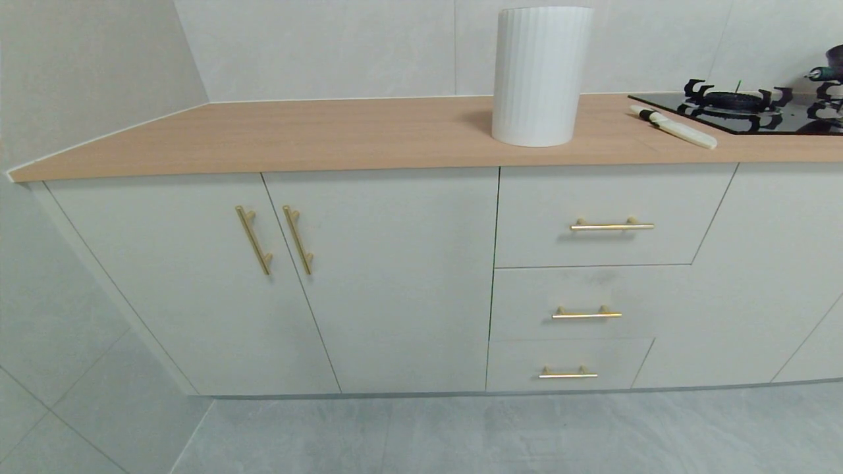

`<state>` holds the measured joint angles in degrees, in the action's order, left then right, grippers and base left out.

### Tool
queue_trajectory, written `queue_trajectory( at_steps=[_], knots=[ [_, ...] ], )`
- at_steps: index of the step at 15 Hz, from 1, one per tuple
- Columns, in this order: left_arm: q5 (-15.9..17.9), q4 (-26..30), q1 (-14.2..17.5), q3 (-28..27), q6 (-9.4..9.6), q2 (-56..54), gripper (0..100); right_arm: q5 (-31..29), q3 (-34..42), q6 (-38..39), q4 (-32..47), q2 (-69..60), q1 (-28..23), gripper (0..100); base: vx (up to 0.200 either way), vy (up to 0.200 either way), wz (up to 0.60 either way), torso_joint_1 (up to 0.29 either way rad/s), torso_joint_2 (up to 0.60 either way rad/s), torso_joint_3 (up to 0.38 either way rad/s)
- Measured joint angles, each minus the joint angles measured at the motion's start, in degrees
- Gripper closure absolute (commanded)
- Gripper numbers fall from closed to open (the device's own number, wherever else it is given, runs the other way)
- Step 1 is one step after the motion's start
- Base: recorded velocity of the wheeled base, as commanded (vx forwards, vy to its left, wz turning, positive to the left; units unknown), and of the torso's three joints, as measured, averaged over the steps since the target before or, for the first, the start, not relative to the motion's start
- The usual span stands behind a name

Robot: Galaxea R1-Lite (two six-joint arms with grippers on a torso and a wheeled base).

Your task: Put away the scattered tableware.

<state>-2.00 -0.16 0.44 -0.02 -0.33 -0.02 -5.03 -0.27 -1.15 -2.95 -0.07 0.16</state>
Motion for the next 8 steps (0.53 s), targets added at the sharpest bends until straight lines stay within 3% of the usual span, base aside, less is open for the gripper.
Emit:
queue_trajectory(
  at_steps=[5, 8],
  knots=[
    [0.0, 0.0, 0.0, 0.0, -0.10, 0.0, 0, 5.0, 0.2, 1.4, 2.8, 0.0, -0.1, 0, 0.000, 0.000, 0.00, 0.000, 0.00, 0.000],
    [0.0, 0.0, 0.0, 0.0, -0.05, 0.0, 0, 5.1, 0.2, 1.4, 2.8, -0.1, -0.1, 0, 0.000, 0.000, 0.00, 0.000, 0.00, 0.000]
  ],
)
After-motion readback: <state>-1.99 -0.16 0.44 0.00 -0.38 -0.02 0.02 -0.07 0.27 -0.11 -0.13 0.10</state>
